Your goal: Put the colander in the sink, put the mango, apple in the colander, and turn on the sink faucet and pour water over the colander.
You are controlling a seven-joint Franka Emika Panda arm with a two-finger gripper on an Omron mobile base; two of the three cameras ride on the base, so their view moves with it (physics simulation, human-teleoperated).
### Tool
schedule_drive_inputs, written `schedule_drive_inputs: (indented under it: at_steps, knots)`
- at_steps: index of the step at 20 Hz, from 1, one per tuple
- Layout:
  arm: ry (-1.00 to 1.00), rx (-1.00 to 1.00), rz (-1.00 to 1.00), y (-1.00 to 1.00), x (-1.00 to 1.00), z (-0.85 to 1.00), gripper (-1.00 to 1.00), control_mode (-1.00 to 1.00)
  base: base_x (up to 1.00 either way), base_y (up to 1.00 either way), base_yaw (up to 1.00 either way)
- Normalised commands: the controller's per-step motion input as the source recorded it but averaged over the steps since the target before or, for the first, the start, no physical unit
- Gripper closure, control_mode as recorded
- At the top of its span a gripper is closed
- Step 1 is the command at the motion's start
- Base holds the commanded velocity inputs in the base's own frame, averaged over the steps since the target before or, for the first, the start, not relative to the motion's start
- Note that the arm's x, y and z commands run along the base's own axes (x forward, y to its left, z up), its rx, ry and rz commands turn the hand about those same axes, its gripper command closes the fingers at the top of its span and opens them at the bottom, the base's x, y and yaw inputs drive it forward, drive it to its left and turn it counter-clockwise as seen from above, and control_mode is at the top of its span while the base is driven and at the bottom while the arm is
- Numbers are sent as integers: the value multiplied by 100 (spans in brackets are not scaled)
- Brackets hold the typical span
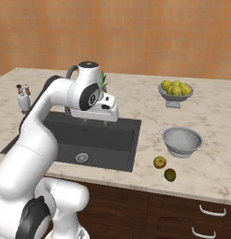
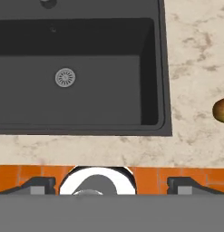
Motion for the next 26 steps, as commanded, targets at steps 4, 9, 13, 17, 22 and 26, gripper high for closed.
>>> schedule_drive_inputs:
  at_steps: [4,9,13,17,22,26]
  knots:
    - [5,-1,-15,-62,3,-20,-100,-100,0,0,0]
    - [3,0,-12,-74,26,-18,-100,-100,0,0,0]
    - [9,0,0,-89,17,-15,-100,-100,0,0,0]
    - [16,0,3,-79,7,-9,-100,-100,0,0,0]
    - [16,0,5,-33,18,-23,-100,-100,0,0,0]
    - [9,0,1,-34,1,-39,-100,-100,0,0,0]
